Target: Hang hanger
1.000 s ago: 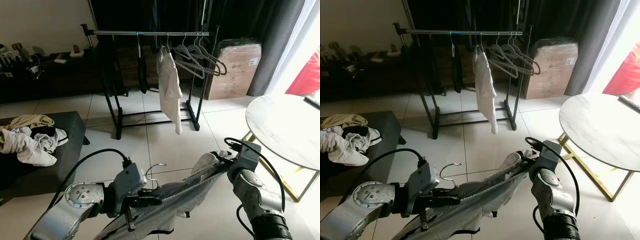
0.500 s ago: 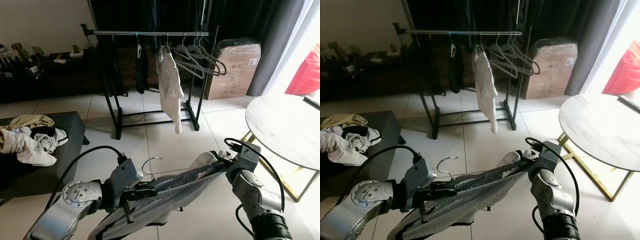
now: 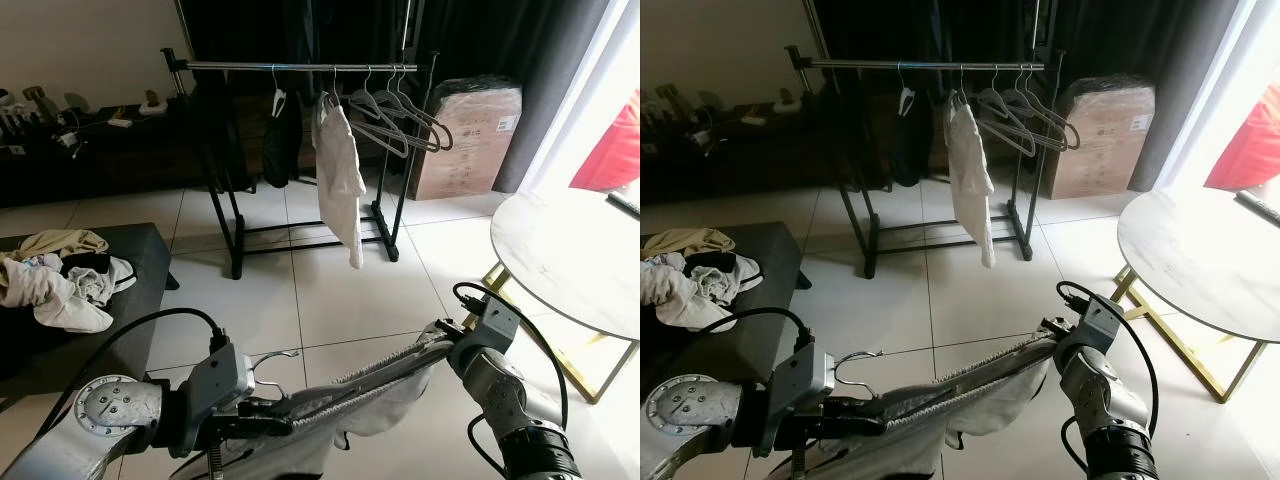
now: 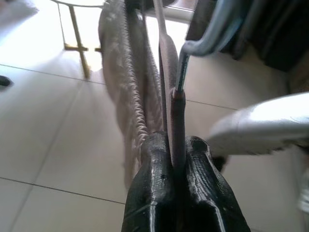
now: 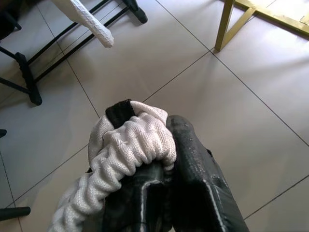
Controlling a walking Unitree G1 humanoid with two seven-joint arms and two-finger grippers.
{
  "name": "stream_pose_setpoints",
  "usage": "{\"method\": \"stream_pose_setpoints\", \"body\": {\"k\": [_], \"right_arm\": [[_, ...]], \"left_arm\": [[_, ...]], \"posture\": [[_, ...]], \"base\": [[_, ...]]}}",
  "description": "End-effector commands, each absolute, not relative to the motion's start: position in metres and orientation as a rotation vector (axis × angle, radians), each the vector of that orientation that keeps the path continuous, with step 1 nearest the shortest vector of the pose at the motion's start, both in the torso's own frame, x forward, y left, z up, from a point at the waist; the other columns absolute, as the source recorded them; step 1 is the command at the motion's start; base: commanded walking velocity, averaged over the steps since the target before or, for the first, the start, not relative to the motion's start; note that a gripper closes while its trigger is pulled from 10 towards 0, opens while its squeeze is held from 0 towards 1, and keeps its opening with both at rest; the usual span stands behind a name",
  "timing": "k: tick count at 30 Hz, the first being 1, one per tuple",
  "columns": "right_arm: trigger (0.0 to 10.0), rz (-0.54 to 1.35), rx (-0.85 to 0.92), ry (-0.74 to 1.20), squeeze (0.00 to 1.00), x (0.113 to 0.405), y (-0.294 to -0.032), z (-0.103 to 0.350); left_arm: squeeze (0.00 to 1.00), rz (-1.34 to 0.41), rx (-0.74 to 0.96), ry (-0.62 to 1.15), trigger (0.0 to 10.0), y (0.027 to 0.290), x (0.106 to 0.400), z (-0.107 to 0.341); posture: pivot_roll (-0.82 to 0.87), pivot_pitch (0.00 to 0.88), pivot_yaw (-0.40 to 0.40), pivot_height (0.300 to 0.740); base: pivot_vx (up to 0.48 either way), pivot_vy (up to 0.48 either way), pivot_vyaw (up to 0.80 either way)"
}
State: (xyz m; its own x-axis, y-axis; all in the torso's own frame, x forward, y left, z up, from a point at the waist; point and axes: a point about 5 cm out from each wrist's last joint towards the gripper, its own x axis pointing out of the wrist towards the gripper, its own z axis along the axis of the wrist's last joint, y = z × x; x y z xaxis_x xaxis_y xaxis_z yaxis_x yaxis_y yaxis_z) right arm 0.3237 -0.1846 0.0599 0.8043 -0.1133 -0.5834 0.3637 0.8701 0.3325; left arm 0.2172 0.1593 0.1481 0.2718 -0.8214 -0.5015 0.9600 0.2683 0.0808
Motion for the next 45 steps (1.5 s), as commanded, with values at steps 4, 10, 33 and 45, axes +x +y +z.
{"method": "stream_pose_setpoints", "body": {"k": [4, 10, 33, 45], "right_arm": [[0.0, -0.337, 0.460, 0.534, 0.00, 0.325, -0.203, 0.068], [0.0, -0.286, 0.487, 0.551, 0.00, 0.327, -0.194, 0.066], [0.0, -0.098, 0.466, 0.585, 0.00, 0.328, -0.175, 0.065], [0.0, -0.235, 0.589, 0.339, 0.00, 0.346, -0.195, 0.098]], "left_arm": [[0.00, -1.010, 0.432, 0.339, 10.0, 0.168, 0.244, 0.149], [0.00, -0.900, 0.264, 0.183, 10.0, 0.161, 0.257, 0.166], [0.00, -1.161, 0.044, 0.181, 10.0, 0.141, 0.227, 0.171], [0.00, -1.331, 0.076, 0.320, 10.0, 0.138, 0.207, 0.157]], "posture": [[-0.04, 0.080, 0.010, 0.740], [-0.04, 0.082, 0.011, 0.740], [-0.04, 0.077, 0.007, 0.740], [-0.07, 0.059, 0.035, 0.740]], "base": [[0.000, 0.000, 0.00], [0.000, 0.000, 0.00], [0.000, 0.000, 0.00], [0.000, 0.000, 0.00]]}}
